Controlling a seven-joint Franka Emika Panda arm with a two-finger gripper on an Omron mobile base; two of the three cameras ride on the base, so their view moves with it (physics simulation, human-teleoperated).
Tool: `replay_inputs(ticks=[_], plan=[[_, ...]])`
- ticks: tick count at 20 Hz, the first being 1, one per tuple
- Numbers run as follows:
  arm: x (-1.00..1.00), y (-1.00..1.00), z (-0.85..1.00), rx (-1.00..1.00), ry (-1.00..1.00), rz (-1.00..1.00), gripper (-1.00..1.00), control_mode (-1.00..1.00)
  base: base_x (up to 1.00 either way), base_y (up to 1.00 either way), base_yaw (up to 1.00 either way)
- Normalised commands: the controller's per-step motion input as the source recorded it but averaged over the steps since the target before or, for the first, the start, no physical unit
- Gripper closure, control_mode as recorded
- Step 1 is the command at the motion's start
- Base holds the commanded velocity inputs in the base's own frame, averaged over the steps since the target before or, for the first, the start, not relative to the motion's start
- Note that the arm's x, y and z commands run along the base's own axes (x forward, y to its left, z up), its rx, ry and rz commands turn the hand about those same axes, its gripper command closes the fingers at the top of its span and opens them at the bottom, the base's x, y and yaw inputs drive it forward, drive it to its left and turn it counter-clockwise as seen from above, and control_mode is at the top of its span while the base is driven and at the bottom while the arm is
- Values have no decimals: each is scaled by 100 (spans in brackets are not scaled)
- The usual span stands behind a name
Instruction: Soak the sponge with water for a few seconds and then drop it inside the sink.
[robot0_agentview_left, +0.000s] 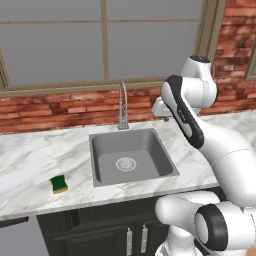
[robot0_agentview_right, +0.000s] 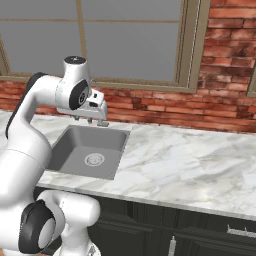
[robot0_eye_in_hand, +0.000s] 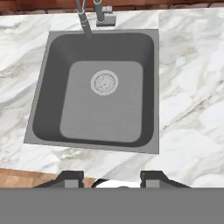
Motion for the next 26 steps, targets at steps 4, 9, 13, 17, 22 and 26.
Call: replay_inputs(ticks=[4,9,13,17,22,26], plan=[[0,0,0,0,-3,0,-100,-100,0,0,0],[0,0,0,0,-7,0,-100,-100,0,0,0],[0,0,0,0,-4,0,-100,-100,0,0,0],[0,0,0,0,-4,0,-100,-100,0,0,0],[0,0,0,0,-6,0,-100,-100,0,0,0],[0,0,0,0,-8,0,-100,-100,0,0,0]])
